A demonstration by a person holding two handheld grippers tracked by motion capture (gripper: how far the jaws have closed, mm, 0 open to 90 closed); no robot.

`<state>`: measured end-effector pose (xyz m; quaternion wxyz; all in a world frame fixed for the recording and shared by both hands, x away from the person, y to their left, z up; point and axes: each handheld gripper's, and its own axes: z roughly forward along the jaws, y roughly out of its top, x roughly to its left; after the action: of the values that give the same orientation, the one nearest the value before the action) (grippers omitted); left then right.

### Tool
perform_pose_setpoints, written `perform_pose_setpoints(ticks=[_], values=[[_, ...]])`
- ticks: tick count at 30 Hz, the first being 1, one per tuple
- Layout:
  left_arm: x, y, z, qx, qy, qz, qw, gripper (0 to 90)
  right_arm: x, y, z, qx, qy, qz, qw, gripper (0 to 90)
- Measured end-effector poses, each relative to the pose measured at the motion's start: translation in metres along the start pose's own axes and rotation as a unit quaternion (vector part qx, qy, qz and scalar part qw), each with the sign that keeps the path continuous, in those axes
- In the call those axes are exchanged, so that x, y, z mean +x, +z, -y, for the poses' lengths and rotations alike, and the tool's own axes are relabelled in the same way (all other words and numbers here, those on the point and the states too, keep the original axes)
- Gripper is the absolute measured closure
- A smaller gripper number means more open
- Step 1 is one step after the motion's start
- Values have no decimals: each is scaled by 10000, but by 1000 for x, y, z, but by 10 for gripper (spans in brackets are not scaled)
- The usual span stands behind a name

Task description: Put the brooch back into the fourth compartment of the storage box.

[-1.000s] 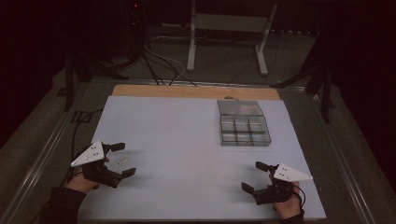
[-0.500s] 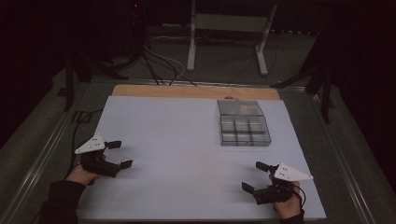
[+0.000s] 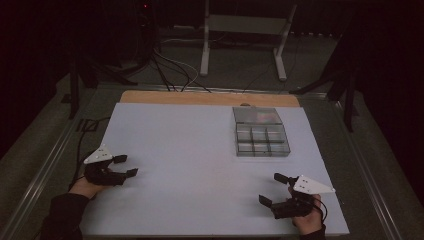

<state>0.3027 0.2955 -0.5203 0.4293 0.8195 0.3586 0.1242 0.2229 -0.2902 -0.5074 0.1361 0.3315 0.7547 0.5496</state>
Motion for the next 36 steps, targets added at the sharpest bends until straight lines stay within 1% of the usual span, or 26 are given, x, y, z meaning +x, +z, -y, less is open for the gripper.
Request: perform_pose_setpoints(ticks=[7,8,12,14,15,16,17,24,25,26,29,30,34,36], values=[[3,4,3,300,18,-285,9991,446,0,0,0,20,14,-32,10000,0],[4,5,4,316,13,-278,9991,460,0,0,0,19,14,-30,10000,0],[2,9,5,507,98,-265,9983,527,0,0,0,11,9,-22,10000,0],[1,11,5,640,149,-313,9973,555,0,0,0,15,18,-23,10000,0],[1,12,5,690,169,-319,9970,576,0,0,0,15,22,-25,10000,0],[1,12,5,690,169,-319,9970,600,0,0,0,20,19,-23,10000,0],[1,14,6,774,204,-333,9962,626,0,0,0,22,16,-22,10000,0],[2,15,6,794,212,-289,9962,753,0,0,0,16,20,-14,10000,0],[3,15,6,791,191,-289,9963,753,0,0,0,16,20,-14,10000,0],[3,15,6,801,187,-279,9962,788,0,0,0,24,17,-16,10000,0],[5,15,5,825,152,-240,9962,825,0,0,0,29,13,-13,10000,0],[6,15,5,821,113,-219,9963,858,0,0,0,27,12,-15,10000,0],[6,15,5,824,123,-212,9963,872,0,0,0,35,19,-7,10000,0],[5,14,3,821,110,-146,9965,880,0,0,0,33,17,-2,10000,0]])
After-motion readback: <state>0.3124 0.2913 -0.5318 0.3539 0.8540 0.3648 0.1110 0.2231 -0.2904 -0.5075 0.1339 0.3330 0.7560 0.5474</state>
